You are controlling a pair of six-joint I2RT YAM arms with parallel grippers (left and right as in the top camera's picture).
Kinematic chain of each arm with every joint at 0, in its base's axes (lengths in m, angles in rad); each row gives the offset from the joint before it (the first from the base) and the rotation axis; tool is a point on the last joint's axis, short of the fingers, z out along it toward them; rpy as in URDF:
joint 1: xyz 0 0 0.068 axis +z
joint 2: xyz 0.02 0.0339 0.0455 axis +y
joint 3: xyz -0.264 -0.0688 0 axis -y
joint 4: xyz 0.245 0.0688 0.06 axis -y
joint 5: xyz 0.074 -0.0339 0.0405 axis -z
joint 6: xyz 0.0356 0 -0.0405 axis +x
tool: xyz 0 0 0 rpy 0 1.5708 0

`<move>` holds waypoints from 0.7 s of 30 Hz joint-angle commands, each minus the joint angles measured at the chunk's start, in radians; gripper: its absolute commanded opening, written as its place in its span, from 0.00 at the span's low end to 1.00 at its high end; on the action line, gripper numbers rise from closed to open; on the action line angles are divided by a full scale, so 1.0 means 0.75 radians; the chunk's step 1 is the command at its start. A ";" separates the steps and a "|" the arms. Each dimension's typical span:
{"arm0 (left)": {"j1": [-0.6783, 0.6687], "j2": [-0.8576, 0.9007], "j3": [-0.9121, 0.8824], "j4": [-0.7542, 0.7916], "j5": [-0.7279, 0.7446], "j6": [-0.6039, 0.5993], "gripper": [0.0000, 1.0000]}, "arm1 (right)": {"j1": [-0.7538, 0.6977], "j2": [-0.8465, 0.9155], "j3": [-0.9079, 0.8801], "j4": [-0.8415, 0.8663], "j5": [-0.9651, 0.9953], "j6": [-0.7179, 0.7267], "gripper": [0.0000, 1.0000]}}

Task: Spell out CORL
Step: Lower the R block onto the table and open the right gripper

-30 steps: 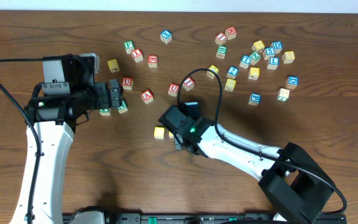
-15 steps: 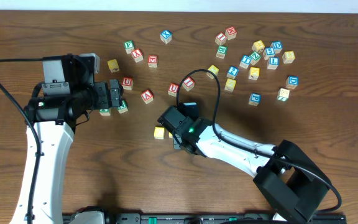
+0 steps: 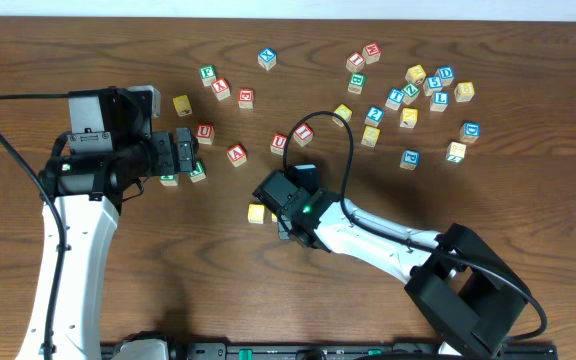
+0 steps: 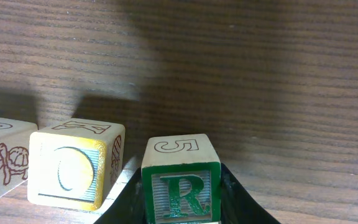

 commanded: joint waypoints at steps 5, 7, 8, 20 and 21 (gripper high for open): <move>0.007 0.001 0.030 -0.001 -0.005 0.022 1.00 | 0.004 0.035 -0.012 0.004 0.023 0.020 0.22; 0.007 0.001 0.030 -0.001 -0.005 0.022 1.00 | 0.004 0.035 -0.012 0.004 0.023 0.020 0.29; 0.007 0.001 0.030 -0.001 -0.005 0.022 1.00 | 0.004 0.035 -0.012 0.004 0.023 0.020 0.30; 0.007 0.001 0.030 -0.001 -0.005 0.022 1.00 | 0.004 0.035 -0.012 0.003 0.023 0.020 0.34; 0.007 0.001 0.030 -0.001 -0.005 0.022 1.00 | 0.004 0.035 -0.012 0.003 0.023 0.020 0.34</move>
